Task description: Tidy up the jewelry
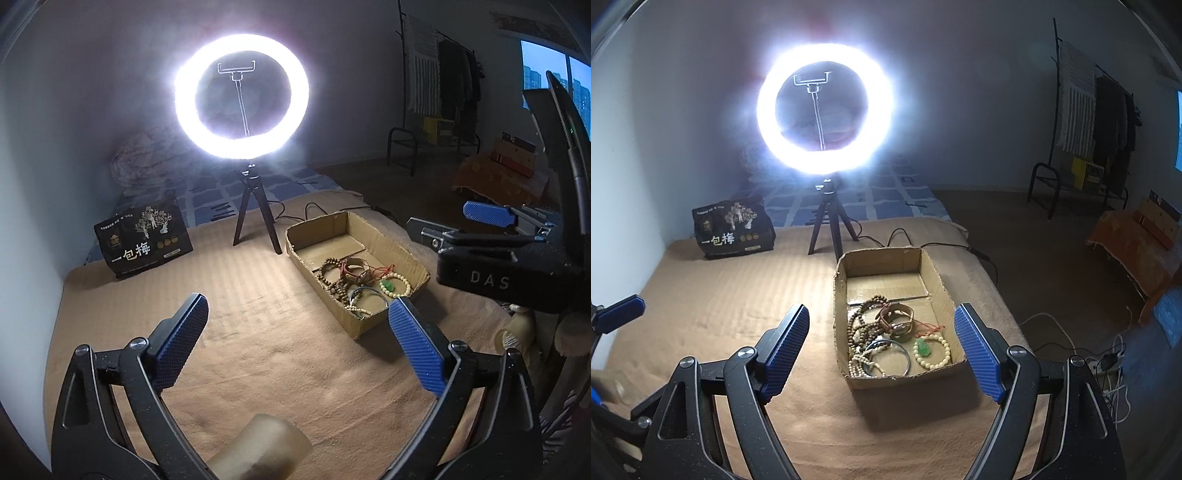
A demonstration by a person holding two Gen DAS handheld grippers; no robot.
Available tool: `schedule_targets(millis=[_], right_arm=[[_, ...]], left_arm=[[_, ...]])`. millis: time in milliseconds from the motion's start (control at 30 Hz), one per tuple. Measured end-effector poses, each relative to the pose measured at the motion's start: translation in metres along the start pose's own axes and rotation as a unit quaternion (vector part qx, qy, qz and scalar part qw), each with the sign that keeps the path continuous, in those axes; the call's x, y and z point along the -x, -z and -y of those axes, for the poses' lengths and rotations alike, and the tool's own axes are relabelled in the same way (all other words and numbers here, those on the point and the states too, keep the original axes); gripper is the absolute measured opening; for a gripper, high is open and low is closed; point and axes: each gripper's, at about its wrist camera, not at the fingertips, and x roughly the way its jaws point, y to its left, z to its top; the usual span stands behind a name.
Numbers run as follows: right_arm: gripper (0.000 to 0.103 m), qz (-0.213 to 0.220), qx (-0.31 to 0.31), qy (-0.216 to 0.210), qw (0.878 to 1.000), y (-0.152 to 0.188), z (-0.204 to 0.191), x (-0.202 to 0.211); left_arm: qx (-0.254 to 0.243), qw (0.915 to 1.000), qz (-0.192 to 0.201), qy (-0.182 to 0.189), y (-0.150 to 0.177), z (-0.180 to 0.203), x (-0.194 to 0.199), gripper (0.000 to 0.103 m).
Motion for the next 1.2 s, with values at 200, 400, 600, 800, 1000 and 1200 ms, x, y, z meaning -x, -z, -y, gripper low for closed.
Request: schedule_targets(millis=[200, 400, 600, 800, 1000, 1200], right_arm=[[0.081, -0.003, 0.0, 0.002, 1.0, 0.0002, 0.0018, 0.0002], [0.081, -0.001, 0.0, 0.003, 1.0, -0.0007, 0.0032, 0.0003], [0.081, -0.001, -0.002, 0.004, 1.0, -0.0002, 0.0044, -0.0003], [0.081, -0.005, -0.001, 0.002, 1.0, 0.0001, 0.0042, -0.001], [0.081, -0.006, 0.001, 0.003, 1.0, 0.0001, 0.0028, -0.0002], [0.081, -0.006, 0.0, 0.001, 1.0, 0.0002, 0.0035, -0.0003]], left_arm=[[-0.002, 1.0, -0.003, 0.002, 0.0008, 0.002, 0.0, 0.1], [-0.007, 1.0, -0.005, -0.002, 0.0018, 0.0032, -0.0019, 0.1], [-0.004, 1.0, -0.004, -0.002, 0.0023, 0.0011, -0.0015, 0.1], [-0.007, 1.0, -0.006, 0.0, 0.0025, 0.0019, -0.0021, 0.1], [-0.006, 1.0, -0.006, -0.001, 0.0027, 0.0031, -0.0029, 0.1], [-0.007, 1.0, -0.006, -0.001, 0.0025, 0.0031, -0.0028, 0.1]])
